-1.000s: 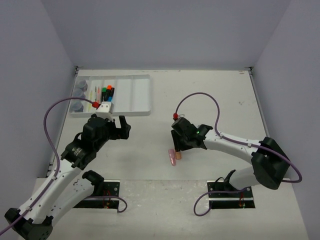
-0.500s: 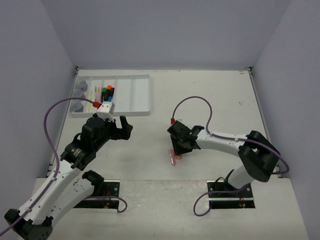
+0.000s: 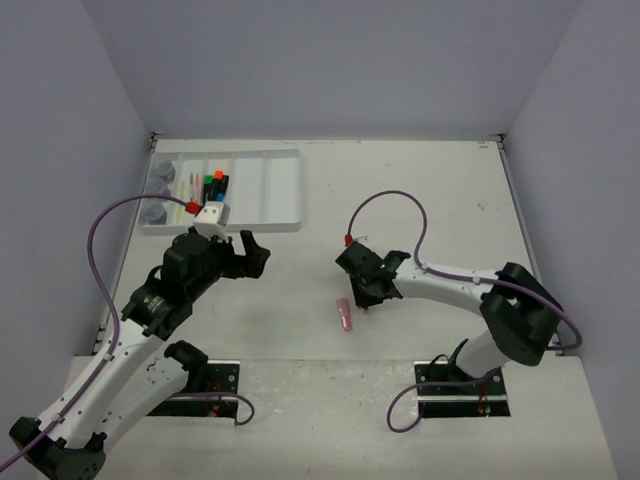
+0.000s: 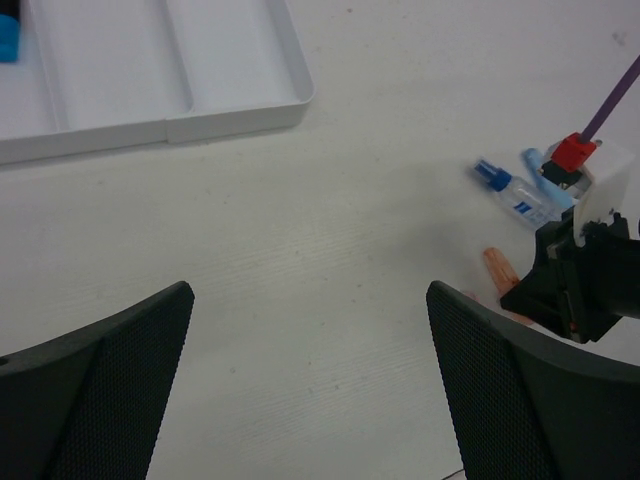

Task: Sort the stationery into containers
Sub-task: Pick up the pen from the center of the board.

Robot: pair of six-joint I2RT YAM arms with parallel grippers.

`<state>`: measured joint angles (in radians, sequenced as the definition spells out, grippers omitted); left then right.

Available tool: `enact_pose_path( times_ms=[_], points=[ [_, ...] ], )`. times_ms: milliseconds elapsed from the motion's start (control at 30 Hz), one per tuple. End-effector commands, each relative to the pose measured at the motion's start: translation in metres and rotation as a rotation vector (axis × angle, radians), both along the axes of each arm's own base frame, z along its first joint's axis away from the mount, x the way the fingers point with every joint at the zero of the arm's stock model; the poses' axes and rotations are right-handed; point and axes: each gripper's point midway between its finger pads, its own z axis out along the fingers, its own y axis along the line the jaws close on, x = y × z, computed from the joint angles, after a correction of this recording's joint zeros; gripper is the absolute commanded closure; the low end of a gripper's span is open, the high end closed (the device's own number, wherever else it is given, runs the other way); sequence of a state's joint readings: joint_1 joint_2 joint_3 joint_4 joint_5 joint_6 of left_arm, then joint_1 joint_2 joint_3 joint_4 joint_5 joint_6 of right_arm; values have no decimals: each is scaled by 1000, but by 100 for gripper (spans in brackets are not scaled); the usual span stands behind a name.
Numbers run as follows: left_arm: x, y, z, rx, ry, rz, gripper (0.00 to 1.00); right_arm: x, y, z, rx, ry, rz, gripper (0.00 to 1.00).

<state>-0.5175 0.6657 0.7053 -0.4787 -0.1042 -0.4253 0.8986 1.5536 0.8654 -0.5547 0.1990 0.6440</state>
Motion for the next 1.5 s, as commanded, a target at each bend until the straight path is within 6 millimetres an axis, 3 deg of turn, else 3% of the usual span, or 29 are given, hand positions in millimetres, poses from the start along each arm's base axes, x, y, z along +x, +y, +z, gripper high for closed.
enact_pose_path(
  times_ms=[0, 67, 100, 167, 233, 367, 500, 600, 733, 967, 1100, 1300, 1333, 1400, 1433, 1467],
  points=[
    [-6, -44, 28, -250, -31, -148, 0, 21, 5, 66, 114, -191, -14, 100],
    [-20, -85, 43, -423, -99, -382, 0, 22, 20, 114, 295, -298, 44, 100],
    [-23, -97, 56, -493, -163, -453, 0, 17, 32, 123, 379, -310, 106, 100],
    [-56, -119, 69, -606, -208, -708, 0, -1, 54, 162, 613, -367, 255, 100],
    [-71, -126, 75, -676, -223, -813, 0, -28, 66, 204, 853, -431, 427, 100],
    [-102, -133, 99, -734, -360, -983, 2, -66, 66, 251, 1075, -473, 627, 100],
    [-123, -146, 109, -756, -394, -1087, 7, -75, 67, 262, 1110, -464, 675, 100],
    [-127, -155, 113, -764, -398, -1110, 11, -78, 70, 266, 1137, -463, 694, 100],
    [-119, -166, 109, -771, -358, -1089, 34, -84, 73, 270, 1159, -445, 739, 100],
    [-108, -179, 106, -771, -328, -1070, 47, -86, 74, 264, 1162, -425, 759, 100],
    [-107, -181, 113, -779, -347, -1071, 71, -82, 77, 254, 1148, -410, 743, 100],
    [-112, -180, 117, -789, -368, -1084, 87, -74, 77, 245, 1110, -418, 705, 100],
    [-112, -180, 118, -790, -370, -1088, 95, -73, 77, 246, 1109, -422, 704, 100],
    [-111, -182, 115, -787, -357, -1086, 100, -73, 77, 246, 1109, -423, 704, 99],
    [-109, -183, 115, -784, -353, -1080, 100, -72, 76, 247, 1106, -428, 697, 92],
    [-102, -186, 111, -759, -335, -1055, 100, -66, 74, 246, 1088, -444, 660, 60]
  ],
)
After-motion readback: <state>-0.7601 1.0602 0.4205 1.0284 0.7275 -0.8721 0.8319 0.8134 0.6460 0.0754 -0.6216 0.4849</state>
